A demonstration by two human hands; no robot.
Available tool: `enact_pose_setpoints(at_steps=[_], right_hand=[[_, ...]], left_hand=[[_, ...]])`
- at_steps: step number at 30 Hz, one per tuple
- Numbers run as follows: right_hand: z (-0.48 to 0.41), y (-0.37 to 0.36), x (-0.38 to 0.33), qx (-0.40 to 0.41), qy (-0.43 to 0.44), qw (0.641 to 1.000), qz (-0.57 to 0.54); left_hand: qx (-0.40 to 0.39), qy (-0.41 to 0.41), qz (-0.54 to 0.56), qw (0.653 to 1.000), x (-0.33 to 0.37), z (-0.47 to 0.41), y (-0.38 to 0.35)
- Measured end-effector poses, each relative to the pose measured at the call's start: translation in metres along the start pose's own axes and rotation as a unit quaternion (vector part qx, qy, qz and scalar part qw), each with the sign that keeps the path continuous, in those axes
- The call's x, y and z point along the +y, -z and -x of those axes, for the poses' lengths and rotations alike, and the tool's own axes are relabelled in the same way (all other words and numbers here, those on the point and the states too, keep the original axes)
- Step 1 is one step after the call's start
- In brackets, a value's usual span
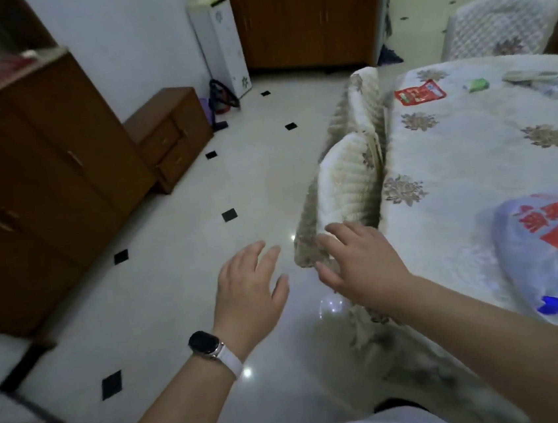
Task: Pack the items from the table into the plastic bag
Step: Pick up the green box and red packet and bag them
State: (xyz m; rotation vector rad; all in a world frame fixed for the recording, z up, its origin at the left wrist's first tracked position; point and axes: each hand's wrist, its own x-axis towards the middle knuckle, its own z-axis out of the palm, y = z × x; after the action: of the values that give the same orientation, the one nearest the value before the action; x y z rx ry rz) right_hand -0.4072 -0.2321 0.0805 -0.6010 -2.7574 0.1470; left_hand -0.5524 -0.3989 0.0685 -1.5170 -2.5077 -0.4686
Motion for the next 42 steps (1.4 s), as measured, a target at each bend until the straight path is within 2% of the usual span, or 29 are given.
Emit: enact_pose_setpoints(at_steps=[6, 10, 15, 18, 22, 26, 34, 42], right_hand=[[-0.071, -0.046, -0.034, -0.032, 0.061, 0.998, 0.006], [-0.136, -0.091, -0.041, -0.044, 0.084, 0.995, 0.008], [-0.237, -0.143, -0.049, -0.077, 0.109, 0.991, -0.029], [-0.298, -0.153, -0.056, -0.064, 0.127, 0.99, -0.021], [-0.374, -0.156, -0.058, -0.045, 0.137, 0.989, -0.011], [-0.43, -0.16, -0.061, -0.013, 0.139, 0.99, 0.0], [-0.533, -0.21, -0.058, -0.011, 0.081, 0.995, 0.055], [-0.646, -0.221, -0.073, 0.007, -0.042, 0.994, 0.097]], left_hand=[[-0.01, 0.024, -0.008, 1.0, -0.076, -0.015, -0.015], [-0.011, 0.024, -0.029, 0.999, -0.135, -0.055, -0.029], [-0.056, 0.041, -0.062, 0.996, -0.214, -0.119, -0.04], [-0.054, 0.032, -0.08, 0.995, -0.253, -0.165, -0.036], [-0.044, 0.067, -0.083, 0.993, -0.294, -0.22, -0.03], [-0.01, 0.036, -0.07, 0.997, -0.328, -0.267, -0.032], [0.041, -0.053, -0.021, 0.998, -0.431, -0.382, -0.074], [-0.007, -0.149, 0.056, 0.987, -0.532, -0.515, -0.1]])
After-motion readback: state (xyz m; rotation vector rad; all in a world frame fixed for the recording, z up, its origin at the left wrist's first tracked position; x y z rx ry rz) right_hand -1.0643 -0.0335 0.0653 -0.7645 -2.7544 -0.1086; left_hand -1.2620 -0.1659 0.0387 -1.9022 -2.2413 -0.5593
